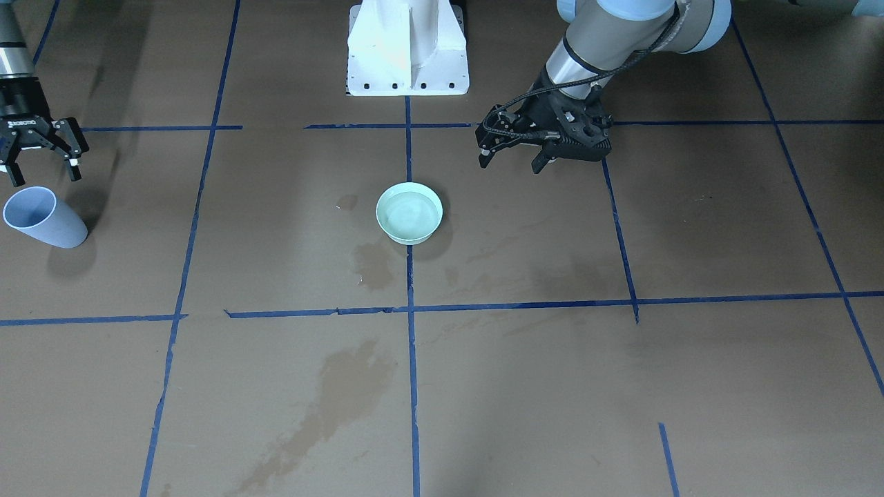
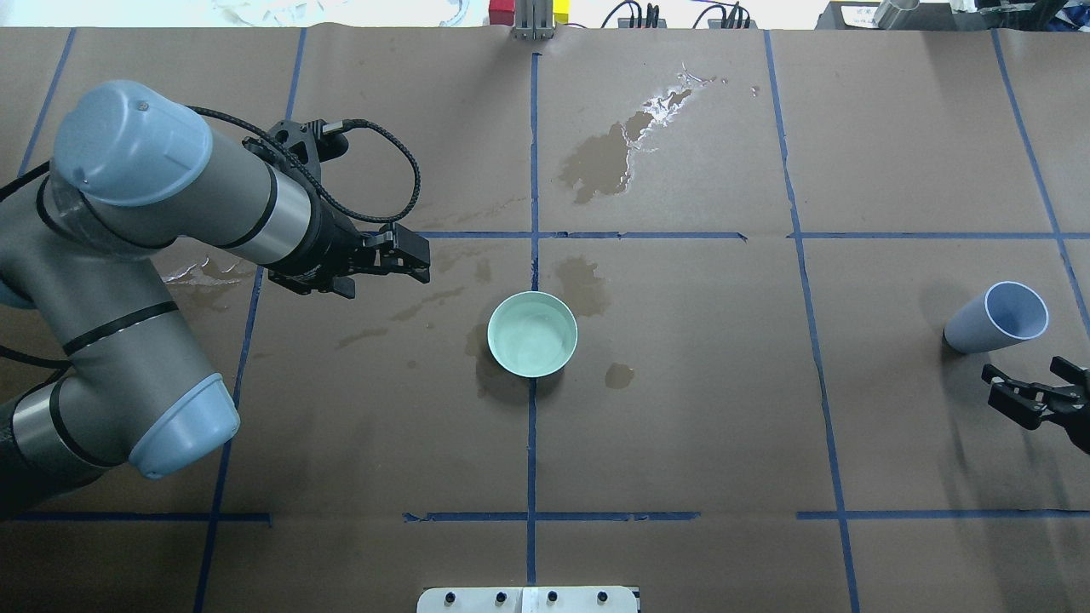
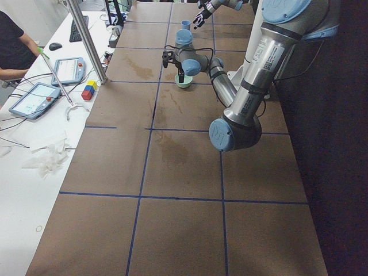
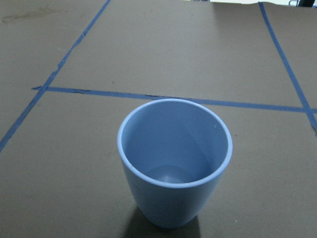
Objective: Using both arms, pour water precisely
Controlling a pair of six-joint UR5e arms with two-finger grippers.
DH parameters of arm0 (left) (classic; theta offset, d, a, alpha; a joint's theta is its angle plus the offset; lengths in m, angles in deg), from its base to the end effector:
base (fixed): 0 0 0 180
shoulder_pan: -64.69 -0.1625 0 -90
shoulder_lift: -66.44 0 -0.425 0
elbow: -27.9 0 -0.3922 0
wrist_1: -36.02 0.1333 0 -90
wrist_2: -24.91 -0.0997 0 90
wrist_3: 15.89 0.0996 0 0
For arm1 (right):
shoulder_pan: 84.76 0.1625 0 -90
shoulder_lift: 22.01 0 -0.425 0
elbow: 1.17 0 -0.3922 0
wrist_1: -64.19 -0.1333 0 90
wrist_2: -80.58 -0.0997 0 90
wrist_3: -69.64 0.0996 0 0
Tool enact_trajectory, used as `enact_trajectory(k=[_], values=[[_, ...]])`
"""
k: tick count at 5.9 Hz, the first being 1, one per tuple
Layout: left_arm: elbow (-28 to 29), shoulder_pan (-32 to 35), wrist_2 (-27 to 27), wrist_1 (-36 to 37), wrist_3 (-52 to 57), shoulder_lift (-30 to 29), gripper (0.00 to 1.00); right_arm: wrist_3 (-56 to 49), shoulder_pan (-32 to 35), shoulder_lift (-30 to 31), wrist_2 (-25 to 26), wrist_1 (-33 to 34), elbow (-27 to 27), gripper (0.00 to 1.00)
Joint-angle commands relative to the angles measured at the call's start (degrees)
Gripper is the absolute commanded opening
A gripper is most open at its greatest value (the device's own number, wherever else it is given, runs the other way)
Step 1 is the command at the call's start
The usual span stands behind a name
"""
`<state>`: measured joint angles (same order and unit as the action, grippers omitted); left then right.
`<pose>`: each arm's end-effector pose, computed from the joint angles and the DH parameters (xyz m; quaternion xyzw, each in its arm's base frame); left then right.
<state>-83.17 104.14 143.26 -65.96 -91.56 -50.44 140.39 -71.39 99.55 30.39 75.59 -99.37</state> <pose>0.3937 -0.4354 0.2080 0.0298 0.5279 -0.0633 0.8465 -0.2048 -0.2512 0.6419 0.4119 -0.3336 0.1149 0.8401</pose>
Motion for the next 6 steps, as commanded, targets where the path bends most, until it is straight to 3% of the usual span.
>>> enact_trajectory(k=[1,2,6], values=[[-0.29,-0.16,-1.01,0.56,-0.01,0.07,1.00,1.85,-5.20,-0.61,13.59,-0.68,2.84,1.00],[-0.37,-0.16,-1.01,0.64,-0.01,0.07,1.00,1.94,-5.20,-3.14,18.41,-0.86,5.98,1.00],[-1.51,-0.25,-1.36,1.79,-0.01,0.07,1.00,2.38,-5.38,-7.12,21.62,-3.84,10.57,0.99]])
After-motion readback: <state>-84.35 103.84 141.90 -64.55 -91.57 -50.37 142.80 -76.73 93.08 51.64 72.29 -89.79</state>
